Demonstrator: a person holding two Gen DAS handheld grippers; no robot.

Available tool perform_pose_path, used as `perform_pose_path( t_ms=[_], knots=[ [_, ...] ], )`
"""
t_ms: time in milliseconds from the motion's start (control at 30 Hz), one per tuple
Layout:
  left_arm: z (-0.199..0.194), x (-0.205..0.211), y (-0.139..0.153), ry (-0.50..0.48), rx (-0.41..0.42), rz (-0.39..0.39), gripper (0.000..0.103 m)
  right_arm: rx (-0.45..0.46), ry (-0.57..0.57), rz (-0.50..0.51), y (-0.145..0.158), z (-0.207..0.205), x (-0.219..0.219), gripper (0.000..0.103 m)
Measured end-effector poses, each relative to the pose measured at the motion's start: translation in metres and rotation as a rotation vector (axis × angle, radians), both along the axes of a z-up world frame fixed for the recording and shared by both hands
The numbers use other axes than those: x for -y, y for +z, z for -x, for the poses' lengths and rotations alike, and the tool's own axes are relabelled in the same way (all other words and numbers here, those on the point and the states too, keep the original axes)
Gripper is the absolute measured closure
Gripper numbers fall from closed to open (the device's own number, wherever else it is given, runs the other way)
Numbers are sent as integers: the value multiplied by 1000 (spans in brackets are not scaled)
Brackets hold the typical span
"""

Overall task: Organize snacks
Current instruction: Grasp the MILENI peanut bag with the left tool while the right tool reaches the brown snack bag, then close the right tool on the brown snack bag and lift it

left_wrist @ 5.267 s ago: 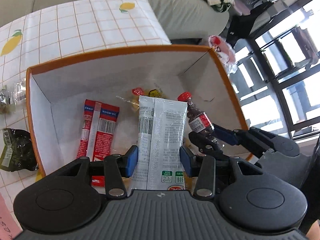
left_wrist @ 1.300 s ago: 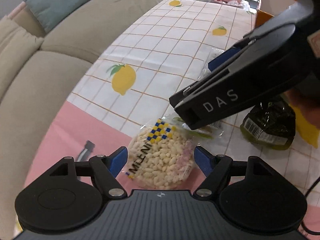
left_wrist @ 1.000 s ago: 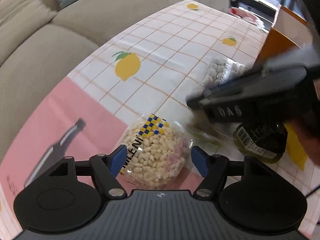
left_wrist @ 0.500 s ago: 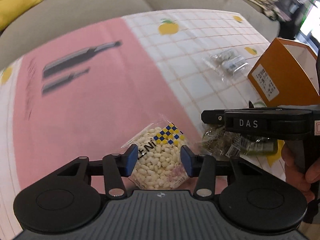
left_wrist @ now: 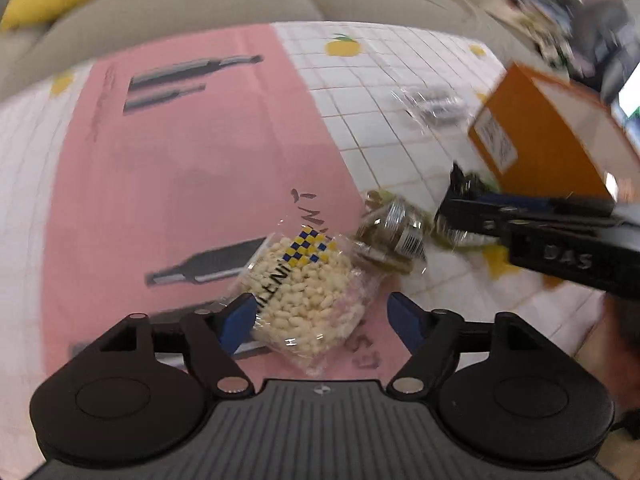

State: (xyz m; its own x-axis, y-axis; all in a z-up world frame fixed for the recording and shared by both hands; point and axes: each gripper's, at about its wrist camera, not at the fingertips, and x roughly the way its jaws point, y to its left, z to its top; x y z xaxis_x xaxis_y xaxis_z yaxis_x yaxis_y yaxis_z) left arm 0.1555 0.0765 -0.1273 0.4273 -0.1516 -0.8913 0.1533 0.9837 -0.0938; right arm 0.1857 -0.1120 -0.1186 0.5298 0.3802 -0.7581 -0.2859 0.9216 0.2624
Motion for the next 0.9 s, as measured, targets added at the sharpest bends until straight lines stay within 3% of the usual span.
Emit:
perform_pose_path(
  t_ms=[33,133,233,300,400,500,667,900],
  knots=[
    [2,4,0,-31,15,-55,15,10,0,15,0,4,4,63],
    [6,15,0,-92,64,-181,14,63,2,84,0,22,9,35],
    [7,23,-2,-138,85,-185,14,81,-2,165,-6,28,11,35],
    [6,28,-6,-170,107,-190,13,70,-69,195,-9,25,11,35],
    [4,32,-13,-190,118,-222,13,80,-163,149,-10,22,13,35],
    [-2,30,-22,-191,93,-205,13,108,-153,94,-6,25,5,36],
    [-8,19,-24,-127,75,-156,15,72,-156,19,-6,19,-16,36],
    [-12,-2,-23,-19,39,-204,23,-63,-188,20,-26,-1,-43,43]
  ],
)
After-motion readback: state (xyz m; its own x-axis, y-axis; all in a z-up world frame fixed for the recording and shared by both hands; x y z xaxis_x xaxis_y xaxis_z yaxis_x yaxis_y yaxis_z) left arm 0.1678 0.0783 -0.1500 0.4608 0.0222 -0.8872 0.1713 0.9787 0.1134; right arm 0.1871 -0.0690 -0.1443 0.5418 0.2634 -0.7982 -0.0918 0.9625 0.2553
